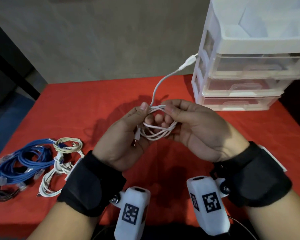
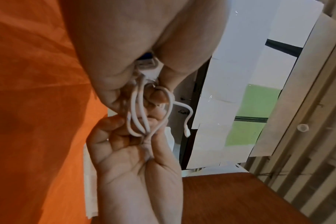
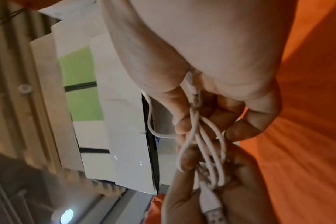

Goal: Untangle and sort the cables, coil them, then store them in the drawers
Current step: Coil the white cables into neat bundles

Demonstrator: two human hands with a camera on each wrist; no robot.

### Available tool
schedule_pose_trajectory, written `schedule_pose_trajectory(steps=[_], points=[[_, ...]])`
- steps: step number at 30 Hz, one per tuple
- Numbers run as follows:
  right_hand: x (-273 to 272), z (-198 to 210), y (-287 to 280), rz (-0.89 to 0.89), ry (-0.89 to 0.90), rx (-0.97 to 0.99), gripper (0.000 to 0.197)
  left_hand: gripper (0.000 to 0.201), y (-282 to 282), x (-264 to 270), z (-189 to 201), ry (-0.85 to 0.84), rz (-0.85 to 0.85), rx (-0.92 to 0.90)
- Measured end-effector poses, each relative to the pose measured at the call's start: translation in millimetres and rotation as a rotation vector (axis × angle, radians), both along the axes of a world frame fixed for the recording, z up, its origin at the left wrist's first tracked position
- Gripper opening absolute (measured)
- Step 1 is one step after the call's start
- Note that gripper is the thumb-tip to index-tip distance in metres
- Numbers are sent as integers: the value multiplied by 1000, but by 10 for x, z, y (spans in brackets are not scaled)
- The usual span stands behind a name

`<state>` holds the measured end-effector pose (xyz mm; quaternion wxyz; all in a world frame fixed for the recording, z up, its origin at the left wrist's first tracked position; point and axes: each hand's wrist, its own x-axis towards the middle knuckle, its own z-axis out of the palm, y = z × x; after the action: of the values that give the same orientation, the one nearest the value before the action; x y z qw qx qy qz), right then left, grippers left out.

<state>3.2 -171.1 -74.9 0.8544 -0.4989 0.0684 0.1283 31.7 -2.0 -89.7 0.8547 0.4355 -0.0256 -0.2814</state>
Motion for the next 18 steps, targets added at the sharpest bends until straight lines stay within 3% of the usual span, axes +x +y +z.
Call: schedule_pose_trajectory(steps=[3,6,11,14,18], points=[[-12,21,20,33,46,133,26,22,13,1,71,20,-29,-10],[-15,74,22,58,58,164,16,26,27,-31,126,-4,-102,-15],[-67,143,38,103,-33,-34,15,24,36,-75,133,-67,-158,15],[-83,118,80,54,-63,-74,27,21,5,-94,154,-164,-166,135],[-86,80,87,42,-99,-141,33,36,-8,-122,150,-314,-205,294]])
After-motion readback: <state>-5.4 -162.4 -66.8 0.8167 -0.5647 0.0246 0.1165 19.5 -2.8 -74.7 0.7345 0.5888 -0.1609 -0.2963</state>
